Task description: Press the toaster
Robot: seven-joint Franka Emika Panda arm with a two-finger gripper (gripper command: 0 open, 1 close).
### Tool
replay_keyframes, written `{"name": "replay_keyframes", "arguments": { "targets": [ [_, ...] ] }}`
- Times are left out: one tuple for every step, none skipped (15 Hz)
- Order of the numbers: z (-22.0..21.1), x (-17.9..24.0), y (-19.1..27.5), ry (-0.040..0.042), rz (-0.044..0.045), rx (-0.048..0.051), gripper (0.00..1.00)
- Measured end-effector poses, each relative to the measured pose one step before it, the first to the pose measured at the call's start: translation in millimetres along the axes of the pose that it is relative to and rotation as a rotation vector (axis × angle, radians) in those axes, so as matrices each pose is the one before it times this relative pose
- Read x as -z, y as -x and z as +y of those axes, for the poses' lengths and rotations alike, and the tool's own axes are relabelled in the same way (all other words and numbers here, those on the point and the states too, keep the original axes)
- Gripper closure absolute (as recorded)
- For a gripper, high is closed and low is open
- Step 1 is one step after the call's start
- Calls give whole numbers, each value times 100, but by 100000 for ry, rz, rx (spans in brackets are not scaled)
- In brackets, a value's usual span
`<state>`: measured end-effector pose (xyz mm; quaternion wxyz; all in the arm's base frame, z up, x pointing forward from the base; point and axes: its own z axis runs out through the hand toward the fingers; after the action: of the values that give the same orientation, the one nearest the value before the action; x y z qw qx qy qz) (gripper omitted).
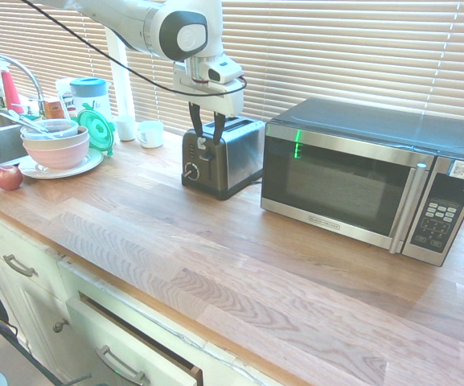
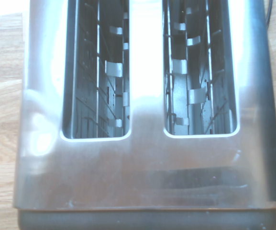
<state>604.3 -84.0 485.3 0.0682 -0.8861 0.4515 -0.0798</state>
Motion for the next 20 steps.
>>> {"name": "replay_keyframes", "arguments": {
  "targets": [
    [108, -19, -60, 155, -306, 104, 100],
    [69, -37, -3, 261, -349, -2, 100],
    [31, -60, 40, 228, -362, -15, 100],
    [-52, -16, 66, -147, -228, -25, 100],
    [-68, -3, 70, -237, -228, -54, 100],
    [-43, 17, 46, -261, -204, -54, 100],
    [-47, 15, 50, -169, -120, 13, 100],
    [-25, 13, 27, -109, -68, -15, 100],
    [11, -1, -10, 7, -2, -25, 100],
    [41, 7, -43, -6, 10, -113, 100],
    [64, 11, -65, -110, -97, -267, 100],
    [40, 1, -37, -145, -169, -242, 100],
    [94, -8, -82, -22, -72, -255, 100],
    [131, -69, -72, 55, -169, -280, 100],
    [282, -220, -110, 293, -397, -276, 100],
    [353, -342, -103, 354, -488, -163, 100],
    [340, -448, -94, 363, -272, -210, 100],
    [171, -446, -86, 200, -38, -219, 100],
    [27, -307, -52, 338, -248, -91, 100],
    [12, -256, -40, 299, -220, -60, 100]
  ]
}}
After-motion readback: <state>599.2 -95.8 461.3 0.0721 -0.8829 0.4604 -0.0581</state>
